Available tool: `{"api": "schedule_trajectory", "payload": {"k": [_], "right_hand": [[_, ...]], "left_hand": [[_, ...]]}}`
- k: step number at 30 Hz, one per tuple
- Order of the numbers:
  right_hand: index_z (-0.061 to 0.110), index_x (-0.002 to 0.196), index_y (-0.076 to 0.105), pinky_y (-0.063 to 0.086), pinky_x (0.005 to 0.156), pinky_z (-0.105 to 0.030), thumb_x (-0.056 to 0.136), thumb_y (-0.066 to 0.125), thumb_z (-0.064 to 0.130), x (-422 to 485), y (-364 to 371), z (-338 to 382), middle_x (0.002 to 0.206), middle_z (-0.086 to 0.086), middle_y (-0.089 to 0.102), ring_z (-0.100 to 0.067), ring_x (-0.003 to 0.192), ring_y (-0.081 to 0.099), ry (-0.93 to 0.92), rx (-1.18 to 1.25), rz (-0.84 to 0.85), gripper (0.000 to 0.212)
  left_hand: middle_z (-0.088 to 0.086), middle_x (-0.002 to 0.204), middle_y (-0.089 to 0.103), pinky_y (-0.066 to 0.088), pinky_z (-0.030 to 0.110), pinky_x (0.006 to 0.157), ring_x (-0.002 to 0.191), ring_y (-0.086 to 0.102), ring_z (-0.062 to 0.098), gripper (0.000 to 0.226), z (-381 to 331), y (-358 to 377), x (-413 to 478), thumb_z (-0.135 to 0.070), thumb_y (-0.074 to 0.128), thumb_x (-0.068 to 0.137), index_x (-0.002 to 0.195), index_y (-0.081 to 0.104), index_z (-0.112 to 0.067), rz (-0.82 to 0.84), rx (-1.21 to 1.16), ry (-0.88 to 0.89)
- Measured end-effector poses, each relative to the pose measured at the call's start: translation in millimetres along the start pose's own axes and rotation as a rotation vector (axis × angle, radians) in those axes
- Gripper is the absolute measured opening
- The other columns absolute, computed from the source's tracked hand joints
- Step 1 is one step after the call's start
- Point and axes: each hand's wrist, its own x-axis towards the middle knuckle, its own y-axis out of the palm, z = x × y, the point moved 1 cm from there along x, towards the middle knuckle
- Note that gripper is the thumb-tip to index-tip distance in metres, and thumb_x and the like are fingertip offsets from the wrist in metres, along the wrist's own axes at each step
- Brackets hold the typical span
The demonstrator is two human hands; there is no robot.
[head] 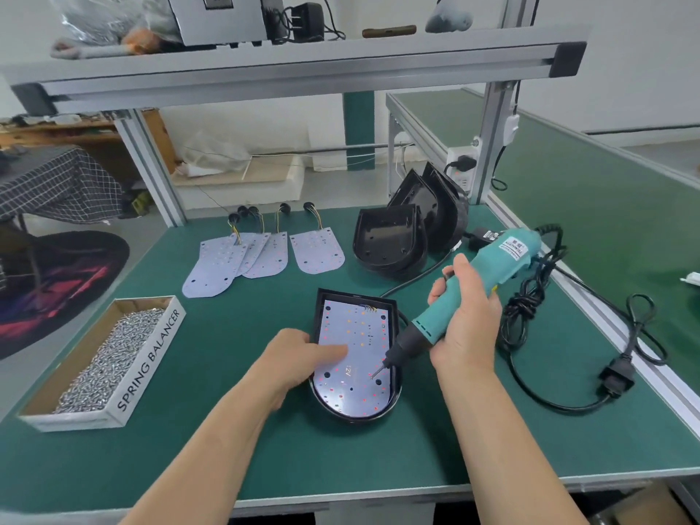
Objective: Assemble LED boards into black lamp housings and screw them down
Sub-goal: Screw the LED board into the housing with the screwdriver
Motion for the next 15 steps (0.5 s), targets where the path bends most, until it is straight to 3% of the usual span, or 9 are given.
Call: {"api": "schedule_trajectory", "payload": {"k": [2, 4, 7, 10, 12, 15], "right_hand": [[0.016, 0.077, 0.055, 0.043, 0.047, -0.021, 0.085, 0.072, 0.021, -9, 11, 2, 0.06, 0.007, 0.058, -0.01, 0.049, 0.051, -0.049, -0.084, 0.058, 0.02], [0.015, 0.075, 0.053, 0.042, 0.047, -0.022, 0.083, 0.072, 0.023, -19, 21, 3, 0.055, 0.004, 0.054, -0.013, 0.048, 0.049, -0.109, -0.178, 0.11, 0.022], [0.01, 0.072, 0.053, 0.042, 0.049, -0.024, 0.08, 0.073, 0.027, -36, 33, 1, 0.053, 0.0, 0.051, -0.016, 0.049, 0.048, -0.228, -0.301, 0.186, 0.028], [-0.005, 0.073, 0.053, 0.042, 0.052, -0.033, 0.08, 0.072, 0.034, -49, 39, -5, 0.055, -0.013, 0.049, -0.029, 0.052, 0.046, -0.346, -0.406, 0.251, 0.044], [-0.009, 0.074, 0.051, 0.045, 0.055, -0.044, 0.083, 0.07, 0.033, -53, 42, -7, 0.06, -0.025, 0.048, -0.041, 0.056, 0.046, -0.415, -0.473, 0.281, 0.047], [-0.008, 0.072, 0.049, 0.045, 0.056, -0.05, 0.085, 0.07, 0.03, -54, 43, -9, 0.061, -0.027, 0.049, -0.043, 0.057, 0.047, -0.456, -0.514, 0.283, 0.045]], "left_hand": [[0.005, 0.084, 0.078, 0.055, 0.032, 0.074, 0.076, 0.073, 0.022, 0.046, -2, 2, 0, -0.037, 0.077, 0.054, 0.087, 0.075, -0.006, -0.007, 0.002, -0.011], [0.007, 0.092, 0.078, 0.057, 0.038, 0.086, 0.089, 0.075, 0.027, 0.047, -2, 4, -1, -0.036, 0.074, 0.054, 0.091, 0.076, -0.006, -0.011, -0.007, -0.012], [0.014, 0.104, 0.076, 0.049, 0.034, 0.08, 0.082, 0.066, 0.025, 0.059, 0, 6, 0, -0.038, 0.072, 0.054, 0.1, 0.074, -0.001, -0.014, -0.029, -0.015], [0.011, 0.087, 0.071, 0.041, 0.033, 0.074, 0.075, 0.055, 0.02, 0.066, 0, 7, -1, -0.038, 0.069, 0.056, 0.105, 0.069, 0.005, -0.02, -0.031, -0.017], [0.005, 0.081, 0.062, 0.037, 0.032, 0.072, 0.073, 0.05, 0.019, 0.062, 0, 7, -2, -0.038, 0.067, 0.056, 0.099, 0.068, 0.007, -0.026, -0.036, -0.02], [0.005, 0.081, 0.059, 0.035, 0.032, 0.072, 0.073, 0.049, 0.02, 0.049, -1, 6, -4, -0.039, 0.068, 0.056, 0.089, 0.066, -0.003, -0.032, -0.031, -0.02]]}}
